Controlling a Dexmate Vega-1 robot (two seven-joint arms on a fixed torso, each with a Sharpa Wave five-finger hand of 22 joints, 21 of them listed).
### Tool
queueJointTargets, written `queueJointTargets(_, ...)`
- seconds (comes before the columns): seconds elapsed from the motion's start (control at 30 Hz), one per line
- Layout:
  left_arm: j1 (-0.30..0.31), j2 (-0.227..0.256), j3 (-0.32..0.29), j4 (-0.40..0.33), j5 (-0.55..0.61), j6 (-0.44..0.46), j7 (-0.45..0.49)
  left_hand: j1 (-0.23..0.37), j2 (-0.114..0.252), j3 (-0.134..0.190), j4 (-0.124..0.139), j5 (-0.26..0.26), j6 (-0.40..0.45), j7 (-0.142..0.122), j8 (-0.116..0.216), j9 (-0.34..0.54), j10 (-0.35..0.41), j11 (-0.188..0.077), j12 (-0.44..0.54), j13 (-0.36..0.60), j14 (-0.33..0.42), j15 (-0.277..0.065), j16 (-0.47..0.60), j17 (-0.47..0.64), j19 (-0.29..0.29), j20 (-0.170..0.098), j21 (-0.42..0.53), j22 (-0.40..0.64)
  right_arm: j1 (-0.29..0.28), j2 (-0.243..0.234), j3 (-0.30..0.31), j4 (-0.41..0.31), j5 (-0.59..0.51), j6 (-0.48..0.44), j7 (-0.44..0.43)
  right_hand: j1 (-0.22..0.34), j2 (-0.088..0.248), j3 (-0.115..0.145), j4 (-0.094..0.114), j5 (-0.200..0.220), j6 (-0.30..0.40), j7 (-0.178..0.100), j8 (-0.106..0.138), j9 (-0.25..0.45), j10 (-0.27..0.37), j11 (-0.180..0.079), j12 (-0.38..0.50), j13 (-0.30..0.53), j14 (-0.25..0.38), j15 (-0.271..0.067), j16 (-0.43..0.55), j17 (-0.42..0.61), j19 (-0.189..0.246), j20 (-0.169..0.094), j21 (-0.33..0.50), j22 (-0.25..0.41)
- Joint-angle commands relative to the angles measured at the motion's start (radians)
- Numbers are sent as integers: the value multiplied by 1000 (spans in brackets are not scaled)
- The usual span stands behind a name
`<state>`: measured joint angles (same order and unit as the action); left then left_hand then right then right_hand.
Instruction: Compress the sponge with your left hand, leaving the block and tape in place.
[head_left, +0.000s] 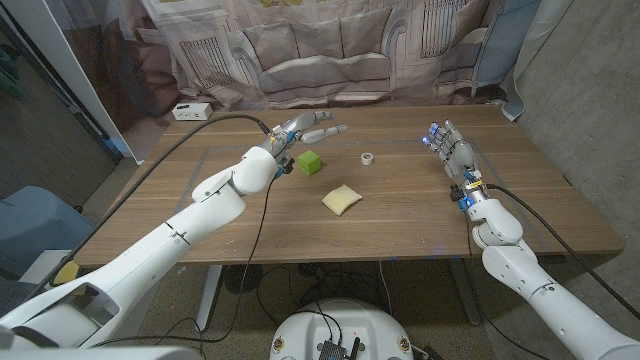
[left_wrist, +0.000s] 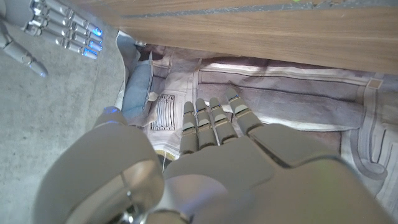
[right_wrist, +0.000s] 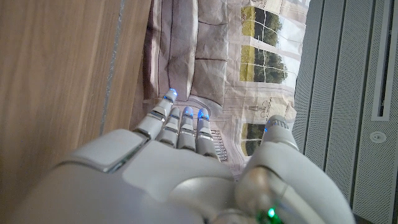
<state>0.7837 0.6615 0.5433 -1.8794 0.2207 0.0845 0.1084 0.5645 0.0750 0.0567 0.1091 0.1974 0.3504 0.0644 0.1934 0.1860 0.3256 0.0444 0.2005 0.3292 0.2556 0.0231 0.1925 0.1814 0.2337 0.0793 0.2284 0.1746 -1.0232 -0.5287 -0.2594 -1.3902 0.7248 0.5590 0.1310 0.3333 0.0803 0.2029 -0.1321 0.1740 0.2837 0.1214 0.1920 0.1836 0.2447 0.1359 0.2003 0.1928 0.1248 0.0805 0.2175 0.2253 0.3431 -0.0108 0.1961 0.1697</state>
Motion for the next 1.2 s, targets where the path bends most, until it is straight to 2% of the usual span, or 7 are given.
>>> queueJointTargets(0.03, 57, -53, -64, 155, -187, -205, 119, -9, 3, -6, 2, 4, 9, 2, 5, -1, 4, 1, 9, -1, 1, 6, 1, 0, 1, 10, -3, 5, 65, 10, -24, 26, -19, -12, 22, -7, -3, -6, -1, 2, -9, -5, -1, 6, -5, 3, -2, 4, -5, 3, -4, 3, -3, 2, -2, 2)
queueJointTargets(0.43, 143, -56, -123, 177, -347, -271, 145, -35, 5, -16, 8, -1, -66, 8, -19, -3, -39, 26, -6, -25, -43, 28, -13, 1, -28, 17, -21, 6, 29, -47, -22, -42, -63, -48, -22, -12, -7, -10, 0, 2, -26, -9, -5, 5, -31, -6, -10, 4, -36, -5, -15, 3, -27, -4, -9, 3)
queueJointTargets(0.6, 167, -52, -135, 150, -367, -213, 175, -53, 7, -22, 15, -1, -98, 1, -24, -4, -56, 33, -9, -33, -59, 35, -14, 2, -40, 21, -26, 7, 22, -48, -24, -38, -59, -59, -29, -12, -7, -11, 0, 2, -33, -7, -7, 5, -40, -4, -12, 4, -42, -6, -17, 2, -30, -7, -9, 3)
queueJointTargets(0.7, 155, -76, -132, 210, -447, -260, 121, -66, 10, -26, 19, -1, -114, 3, -24, -4, -73, 39, -13, -39, -74, 39, -16, 2, -50, 28, -30, 7, 20, -46, -27, -33, -55, -65, -28, -10, -6, -10, -1, 2, -43, -9, -9, 5, -56, -7, -16, 4, -52, -8, -20, 2, -37, -11, -11, 2)
queueJointTargets(0.83, 138, -102, -119, 262, -503, -288, 83, -79, 12, -31, 24, -1, -139, 24, -25, -5, -86, 41, -13, -46, -89, 43, -17, 3, -58, 24, -32, 8, 21, -48, -32, -25, -43, -69, -4, -9, -6, -10, -1, 2, -47, -7, -9, 5, -66, -7, -18, 4, -58, -10, -21, 1, -38, -13, -10, 2)
queueJointTargets(1.03, 146, -109, -104, 261, -510, -285, 100, -87, 14, -34, 25, -1, -144, 38, -22, -6, -86, 51, -10, -51, -90, 51, -13, 3, -62, 19, -32, 8, 18, -52, -33, -28, -39, -69, 5, -9, -6, -10, -2, 2, -49, -6, -9, 5, -67, -6, -17, 4, -59, -10, -21, 1, -39, -12, -10, 2)
queueJointTargets(1.2, 167, -148, -105, 311, -518, -356, 138, -91, 18, -34, 24, 0, -129, 37, -12, -7, -68, 44, 0, -58, -76, 47, -6, 2, -53, 17, -28, 8, 10, -48, -34, -30, -36, -74, -6, -9, -6, -10, -2, 2, -49, -4, -8, 4, -67, -4, -15, 4, -60, -10, -20, 1, -40, -12, -10, 2)
